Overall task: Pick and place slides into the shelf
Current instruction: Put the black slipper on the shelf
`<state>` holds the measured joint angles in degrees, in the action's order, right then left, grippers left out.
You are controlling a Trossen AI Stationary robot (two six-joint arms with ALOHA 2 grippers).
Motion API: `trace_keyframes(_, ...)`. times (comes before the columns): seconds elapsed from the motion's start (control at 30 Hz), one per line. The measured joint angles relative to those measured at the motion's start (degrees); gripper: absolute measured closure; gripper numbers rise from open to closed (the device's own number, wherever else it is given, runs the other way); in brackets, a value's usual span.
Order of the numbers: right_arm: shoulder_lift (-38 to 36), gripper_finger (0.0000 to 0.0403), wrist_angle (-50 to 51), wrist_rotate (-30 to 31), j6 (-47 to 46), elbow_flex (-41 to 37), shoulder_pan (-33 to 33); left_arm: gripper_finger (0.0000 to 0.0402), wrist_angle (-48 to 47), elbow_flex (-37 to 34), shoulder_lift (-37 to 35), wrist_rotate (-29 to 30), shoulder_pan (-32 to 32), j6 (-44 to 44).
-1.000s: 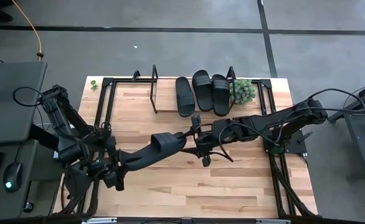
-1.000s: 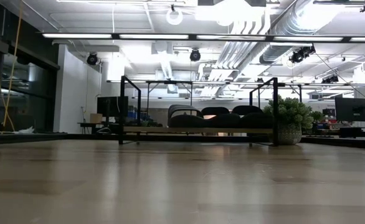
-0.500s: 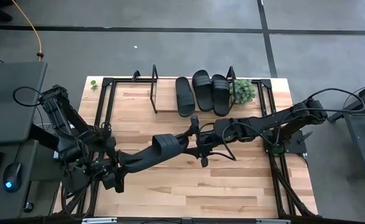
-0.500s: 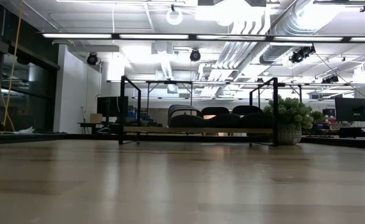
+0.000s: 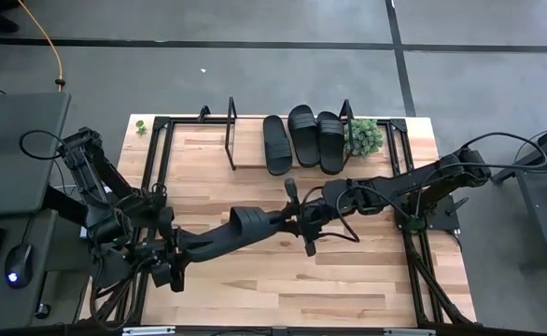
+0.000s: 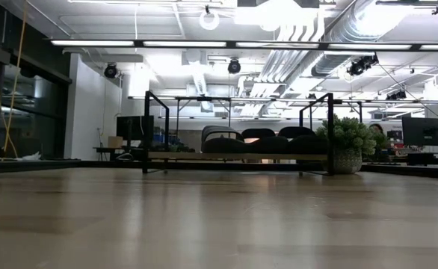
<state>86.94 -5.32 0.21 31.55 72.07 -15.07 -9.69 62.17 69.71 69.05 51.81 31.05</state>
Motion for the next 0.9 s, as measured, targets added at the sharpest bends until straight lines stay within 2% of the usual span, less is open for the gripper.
trace_keyframes(0.1,0.0,0.0382,-0.1,2.1,0.1,0.0,0.0,0.0332,-0.6,0.0,0.0,0.9,0.0,0.0)
trace_keyframes(0.23,0.0,0.0367,0.4,10.4,-1.7,0.0,-0.1,0.0332,-4.2,0.0,0.0,4.1,-0.1,-1.7)
trace_keyframes(0.43,0.1,0.0393,2.5,19.0,-1.5,0.0,0.0,0.0332,-16.1,0.0,0.0,11.2,-0.2,-10.6)
trace_keyframes(0.63,0.1,0.0388,2.8,23.6,-1.5,0.1,-0.1,0.0332,-22.2,0.0,-0.1,12.6,-0.3,-16.2)
trace_keyframes(0.9,-0.2,0.0394,3.9,25.7,-1.0,0.1,0.1,0.0332,-33.4,0.0,-0.3,12.9,-2.0,-24.7)
